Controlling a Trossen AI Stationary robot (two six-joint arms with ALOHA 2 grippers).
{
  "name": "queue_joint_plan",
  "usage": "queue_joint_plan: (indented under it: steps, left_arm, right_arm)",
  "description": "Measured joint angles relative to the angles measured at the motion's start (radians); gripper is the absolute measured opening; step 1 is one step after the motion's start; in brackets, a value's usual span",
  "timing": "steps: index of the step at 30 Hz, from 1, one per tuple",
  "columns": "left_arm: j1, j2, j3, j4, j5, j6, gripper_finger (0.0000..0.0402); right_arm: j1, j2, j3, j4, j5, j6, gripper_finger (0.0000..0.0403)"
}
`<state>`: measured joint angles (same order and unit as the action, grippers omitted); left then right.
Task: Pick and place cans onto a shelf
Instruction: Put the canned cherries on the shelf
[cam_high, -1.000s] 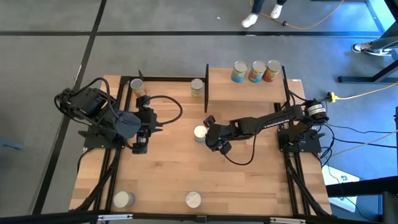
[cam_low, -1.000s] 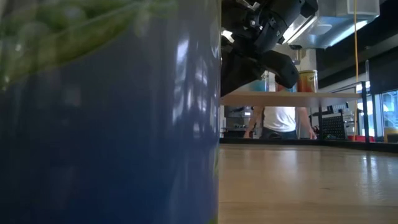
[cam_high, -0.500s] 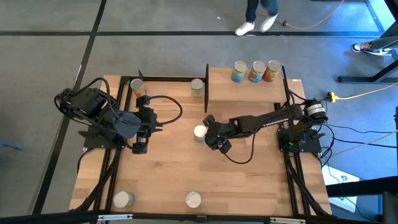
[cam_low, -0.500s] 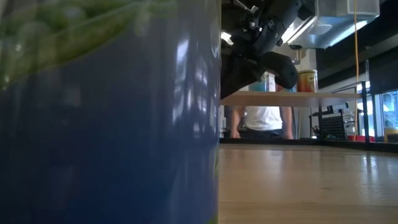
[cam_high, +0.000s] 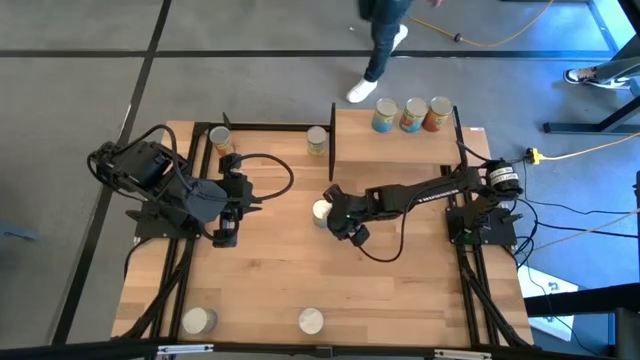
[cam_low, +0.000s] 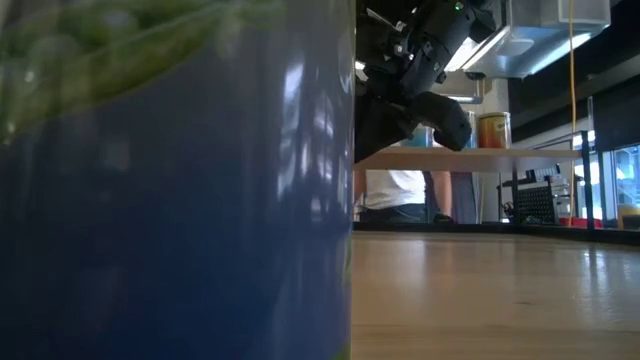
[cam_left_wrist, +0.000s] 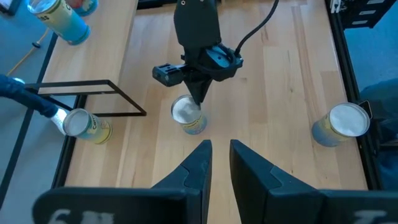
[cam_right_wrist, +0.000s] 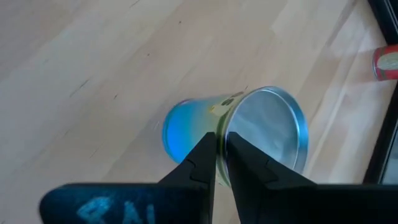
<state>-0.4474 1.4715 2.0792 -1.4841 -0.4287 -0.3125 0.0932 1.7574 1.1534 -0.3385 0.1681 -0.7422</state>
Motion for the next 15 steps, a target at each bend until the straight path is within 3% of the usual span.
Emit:
queue_joint_plan:
  steps: [7, 15]
  left_arm:
    - [0.0, 0.0, 0.0, 0.0, 0.0, 0.0, 0.005]
    - [0.0, 0.0, 0.0, 0.0, 0.0, 0.0, 0.005]
  right_arm:
    - [-0.015, 0.004, 0.0, 0.008, -0.012, 0.065, 0.0009]
    - [-0.019, 0.012, -0.006, -0.008, -0.008, 0.137, 0.0002]
